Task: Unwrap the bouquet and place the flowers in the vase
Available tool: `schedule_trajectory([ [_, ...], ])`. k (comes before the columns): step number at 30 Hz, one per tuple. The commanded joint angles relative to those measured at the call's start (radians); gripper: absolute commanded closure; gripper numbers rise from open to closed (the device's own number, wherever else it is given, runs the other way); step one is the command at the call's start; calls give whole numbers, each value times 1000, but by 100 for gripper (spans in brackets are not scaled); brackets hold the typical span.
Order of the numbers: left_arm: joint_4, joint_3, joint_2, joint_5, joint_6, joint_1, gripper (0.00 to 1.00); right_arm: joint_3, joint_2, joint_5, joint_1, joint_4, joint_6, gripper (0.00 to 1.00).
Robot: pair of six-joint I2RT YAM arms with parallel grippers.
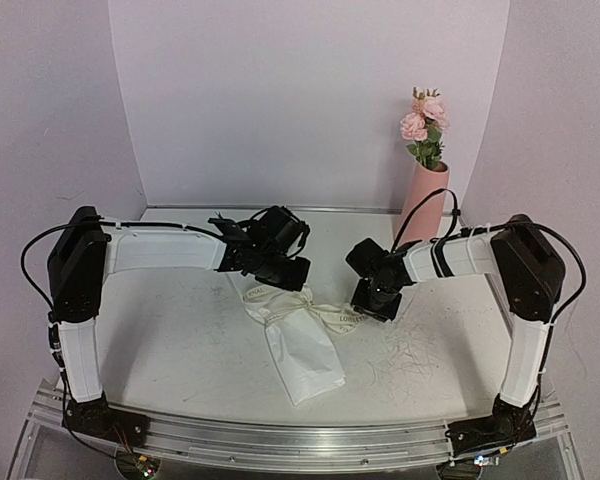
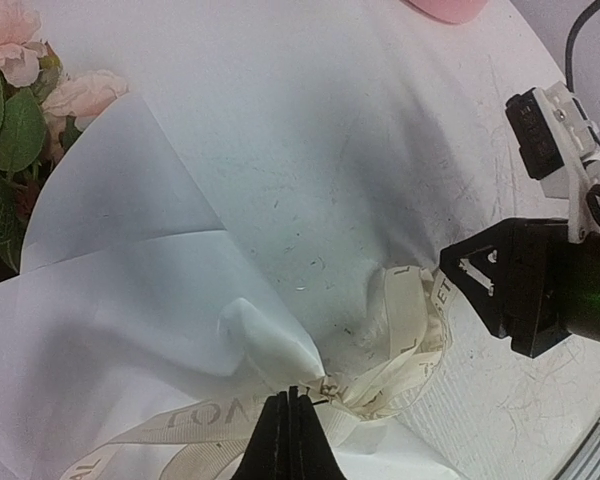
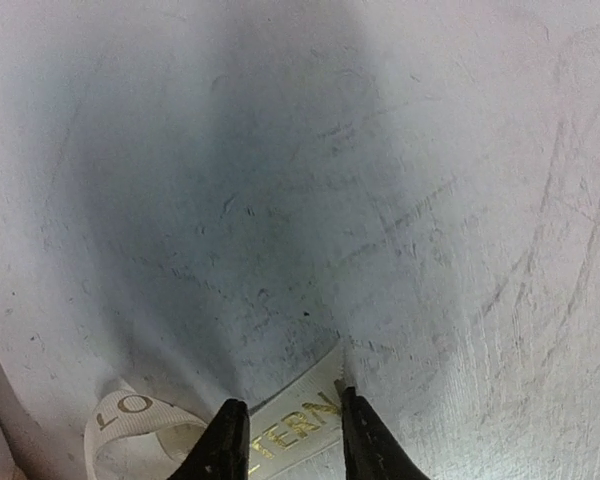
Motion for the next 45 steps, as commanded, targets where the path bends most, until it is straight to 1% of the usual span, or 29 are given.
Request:
schedule_trajectory([
  [1, 33, 1, -32, 2, -2, -3, 100, 26, 50, 34, 6, -142, -21, 80],
  [3, 33, 2, -32, 0, -1, -3, 100, 27, 38, 58, 7, -162, -33, 99],
  [4, 33, 4, -31, -2, 0, -3, 100, 24, 29, 64, 7, -167, -38, 100],
  [11, 32, 5, -33, -19, 5, -3, 100, -3, -69, 125, 2, -176, -56, 100],
  [18, 32, -39, -88, -62, 7, -3, 100, -44, -126, 173, -45, -188, -84, 100],
  [21, 32, -60, -106, -66, 5, -3, 100, -53, -147, 128, -51, -147, -175, 99],
  [22, 32, -64, -108, -65, 3, -3, 100, -67, -164, 87, -51, -107, -224, 89],
  [23, 32, -66, -109, -63, 1, -3, 100, -85, -183, 51, -51, -65, -266, 76],
  [24, 32, -66, -107, -62, -1, -3, 100, -103, -207, 27, -51, -28, -287, 59],
  [25, 32, -65, -104, -62, -3, -3, 100, -118, -233, 8, -51, 1, -298, 40],
  [26, 33, -65, -101, -61, -5, -3, 100, -133, -250, -9, -51, 21, -311, 32],
  [28, 34, -62, -93, -55, -8, -3, 100, -149, -278, -59, -45, 64, -356, 31],
  [31, 35, -56, -84, -50, -8, -3, 100, -190, -317, -158, -23, 179, -469, 33],
  [34, 35, -48, -75, -44, -8, -3, 100, -250, -374, -297, 2, 312, -630, 32],
  [36, 36, -43, -70, -40, -8, -3, 100, -286, -408, -383, 13, 382, -707, 32],
  [37, 37, -40, -68, -36, -8, -3, 100, -293, -419, -402, 17, 398, -725, 33],
  [39, 36, -35, -66, -32, -8, -3, 100, -287, -418, -424, 18, 399, -755, 39],
  [41, 37, -32, -64, -29, -10, -3, 100, -265, -389, -457, 18, 385, -772, 39],
  [43, 38, -28, -61, -25, -10, -3, 100, -244, -353, -481, 22, 372, -784, 38],
  [45, 38, -25, -57, -20, -11, -3, 100, -238, -329, -486, 27, 371, -790, 31],
])
